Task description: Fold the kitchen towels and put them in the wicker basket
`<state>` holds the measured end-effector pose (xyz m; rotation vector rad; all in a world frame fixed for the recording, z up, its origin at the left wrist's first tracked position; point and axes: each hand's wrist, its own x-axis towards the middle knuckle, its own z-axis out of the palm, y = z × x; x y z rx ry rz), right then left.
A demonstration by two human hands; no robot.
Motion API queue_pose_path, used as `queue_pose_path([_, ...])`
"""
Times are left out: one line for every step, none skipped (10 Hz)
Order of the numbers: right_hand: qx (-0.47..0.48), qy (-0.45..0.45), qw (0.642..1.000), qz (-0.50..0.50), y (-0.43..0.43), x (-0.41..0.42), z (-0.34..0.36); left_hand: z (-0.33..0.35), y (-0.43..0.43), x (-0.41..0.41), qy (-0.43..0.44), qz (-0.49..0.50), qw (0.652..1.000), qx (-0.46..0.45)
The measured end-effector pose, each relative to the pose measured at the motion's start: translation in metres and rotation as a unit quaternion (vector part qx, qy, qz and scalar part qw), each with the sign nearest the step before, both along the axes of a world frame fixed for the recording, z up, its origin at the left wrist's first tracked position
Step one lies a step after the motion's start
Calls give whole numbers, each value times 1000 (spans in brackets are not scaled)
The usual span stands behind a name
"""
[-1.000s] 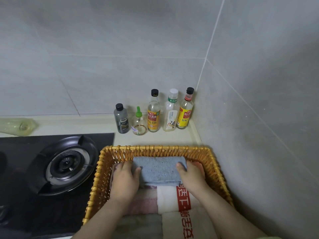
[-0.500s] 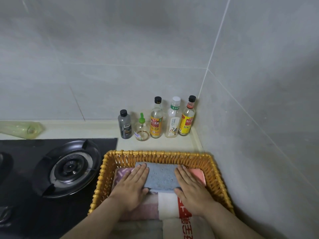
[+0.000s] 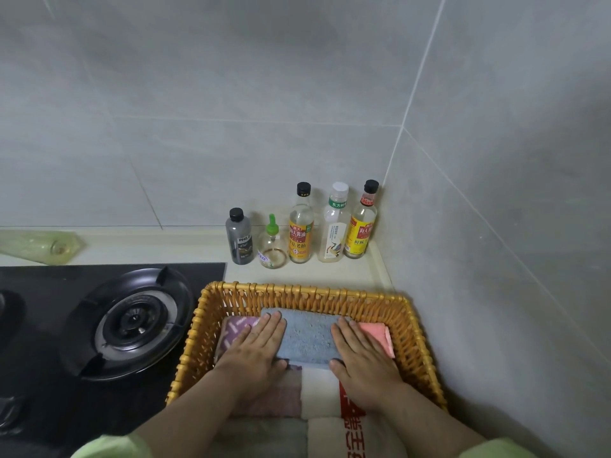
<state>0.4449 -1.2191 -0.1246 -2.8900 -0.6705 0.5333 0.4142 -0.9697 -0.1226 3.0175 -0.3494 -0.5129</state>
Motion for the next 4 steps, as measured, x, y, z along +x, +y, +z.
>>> queue_pose_path([-2, 7, 1000, -2, 0, 0, 1, 3, 0, 1, 1, 1, 1000, -7])
queue_pose_path([9, 17, 1000, -2, -1, 0, 10, 10, 2, -1, 5, 8, 999, -41])
queue_pose_path([28, 32, 999, 5, -5, 2, 24, 23, 4, -3, 14, 15, 996, -89])
queue_pose_path([61, 31, 998, -9, -4, 2, 41, 40, 6, -7, 3, 6, 993, -117])
